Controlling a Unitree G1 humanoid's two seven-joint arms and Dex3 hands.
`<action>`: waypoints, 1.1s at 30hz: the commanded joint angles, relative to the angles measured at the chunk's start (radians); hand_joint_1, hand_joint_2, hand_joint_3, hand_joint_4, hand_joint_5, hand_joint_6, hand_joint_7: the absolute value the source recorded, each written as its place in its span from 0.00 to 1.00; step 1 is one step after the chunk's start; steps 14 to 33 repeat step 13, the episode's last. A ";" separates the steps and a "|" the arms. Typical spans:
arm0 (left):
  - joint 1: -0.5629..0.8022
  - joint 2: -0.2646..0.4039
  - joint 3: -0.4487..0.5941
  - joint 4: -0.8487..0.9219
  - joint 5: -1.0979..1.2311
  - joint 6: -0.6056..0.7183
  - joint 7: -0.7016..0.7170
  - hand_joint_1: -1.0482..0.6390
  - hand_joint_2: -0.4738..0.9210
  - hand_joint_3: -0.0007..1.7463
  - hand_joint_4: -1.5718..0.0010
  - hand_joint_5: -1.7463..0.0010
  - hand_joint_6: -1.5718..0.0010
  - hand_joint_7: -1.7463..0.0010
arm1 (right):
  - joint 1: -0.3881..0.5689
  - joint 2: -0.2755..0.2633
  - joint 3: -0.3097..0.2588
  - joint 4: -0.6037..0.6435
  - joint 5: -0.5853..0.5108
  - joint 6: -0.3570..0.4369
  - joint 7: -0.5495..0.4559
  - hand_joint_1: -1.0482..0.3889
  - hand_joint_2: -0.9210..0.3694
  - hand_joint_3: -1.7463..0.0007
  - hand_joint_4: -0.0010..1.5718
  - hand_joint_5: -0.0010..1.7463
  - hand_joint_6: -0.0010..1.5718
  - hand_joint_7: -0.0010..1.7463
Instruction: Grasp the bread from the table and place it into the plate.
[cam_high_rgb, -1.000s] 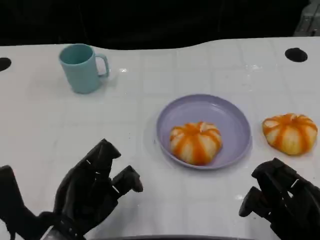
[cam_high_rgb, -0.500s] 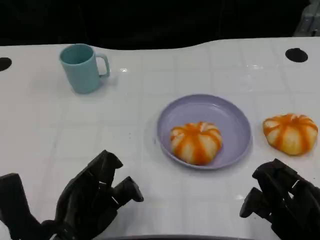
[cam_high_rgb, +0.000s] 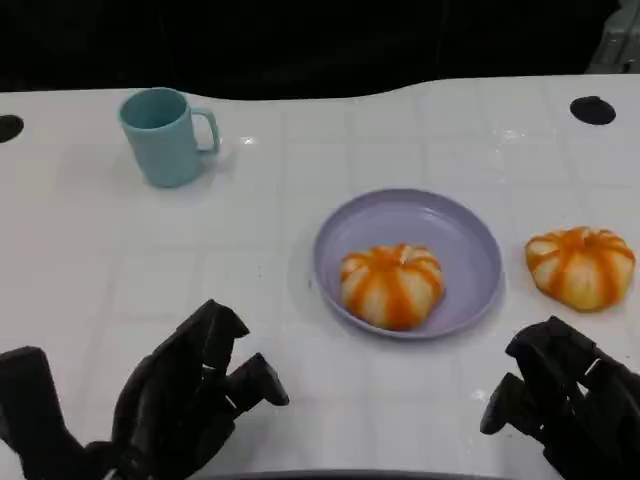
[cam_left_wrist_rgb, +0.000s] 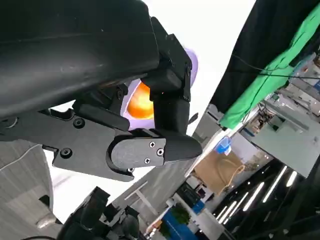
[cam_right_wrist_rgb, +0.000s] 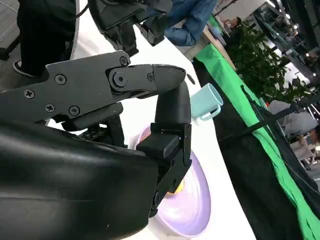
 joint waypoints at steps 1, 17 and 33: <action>0.012 0.018 0.002 -0.002 0.009 -0.020 -0.002 0.29 1.00 0.24 0.51 0.00 0.66 0.00 | -0.006 -0.015 -0.006 0.008 -0.004 -0.022 0.016 0.37 0.00 0.84 0.37 0.99 0.34 0.82; 0.007 0.016 0.001 0.010 0.001 -0.027 -0.007 0.29 1.00 0.25 0.50 0.00 0.65 0.00 | -0.008 -0.018 -0.006 0.020 -0.021 -0.040 0.029 0.36 0.00 0.86 0.37 0.98 0.35 0.82; 0.007 0.016 0.001 0.010 0.001 -0.027 -0.007 0.29 1.00 0.25 0.50 0.00 0.65 0.00 | -0.008 -0.018 -0.006 0.020 -0.021 -0.040 0.029 0.36 0.00 0.86 0.37 0.98 0.35 0.82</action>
